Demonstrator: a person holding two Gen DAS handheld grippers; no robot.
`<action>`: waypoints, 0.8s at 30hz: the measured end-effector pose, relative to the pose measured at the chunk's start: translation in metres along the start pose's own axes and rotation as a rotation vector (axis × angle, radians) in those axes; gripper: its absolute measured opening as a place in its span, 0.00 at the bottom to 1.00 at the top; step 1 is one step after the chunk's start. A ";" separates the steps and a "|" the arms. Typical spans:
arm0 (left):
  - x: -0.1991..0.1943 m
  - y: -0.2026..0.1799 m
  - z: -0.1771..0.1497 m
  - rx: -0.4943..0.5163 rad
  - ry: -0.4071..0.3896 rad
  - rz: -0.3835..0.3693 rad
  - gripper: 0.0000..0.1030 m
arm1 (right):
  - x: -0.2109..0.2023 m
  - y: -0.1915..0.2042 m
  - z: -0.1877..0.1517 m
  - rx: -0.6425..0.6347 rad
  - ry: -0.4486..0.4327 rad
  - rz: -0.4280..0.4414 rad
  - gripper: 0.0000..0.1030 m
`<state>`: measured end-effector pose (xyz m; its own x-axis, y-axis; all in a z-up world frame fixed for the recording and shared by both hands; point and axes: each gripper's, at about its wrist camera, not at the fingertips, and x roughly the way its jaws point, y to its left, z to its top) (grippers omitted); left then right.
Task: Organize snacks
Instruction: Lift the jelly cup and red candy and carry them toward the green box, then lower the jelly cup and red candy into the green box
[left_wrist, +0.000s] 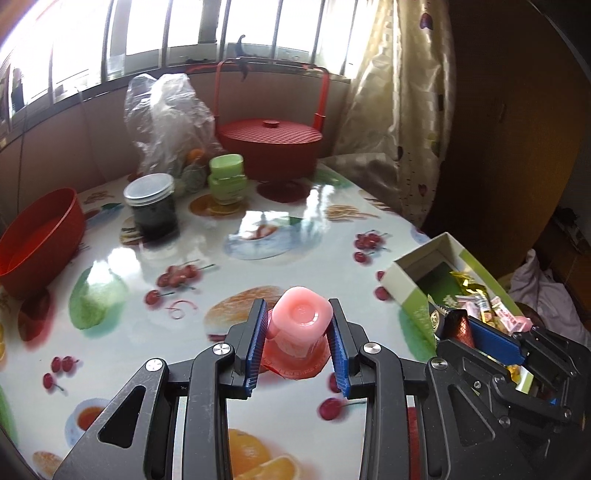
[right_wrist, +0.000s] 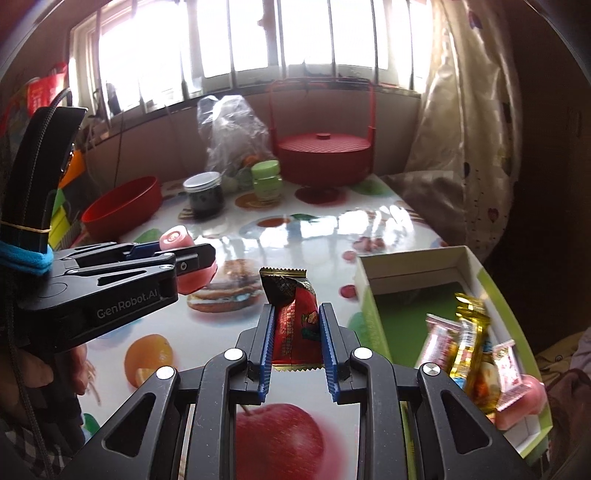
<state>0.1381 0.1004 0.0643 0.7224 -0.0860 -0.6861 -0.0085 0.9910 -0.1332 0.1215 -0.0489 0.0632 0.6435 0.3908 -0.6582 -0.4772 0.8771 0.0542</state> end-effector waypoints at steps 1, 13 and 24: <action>0.002 -0.005 0.001 0.005 0.002 -0.007 0.32 | -0.002 -0.004 -0.001 0.006 -0.002 -0.008 0.22; 0.016 -0.050 0.009 0.056 0.018 -0.080 0.32 | -0.023 -0.045 -0.015 0.070 -0.001 -0.083 0.22; 0.025 -0.076 0.013 0.085 0.032 -0.114 0.32 | -0.036 -0.070 -0.026 0.103 0.000 -0.129 0.22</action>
<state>0.1656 0.0239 0.0661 0.6931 -0.2000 -0.6926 0.1317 0.9797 -0.1510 0.1161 -0.1316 0.0641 0.6953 0.2729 -0.6649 -0.3267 0.9440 0.0458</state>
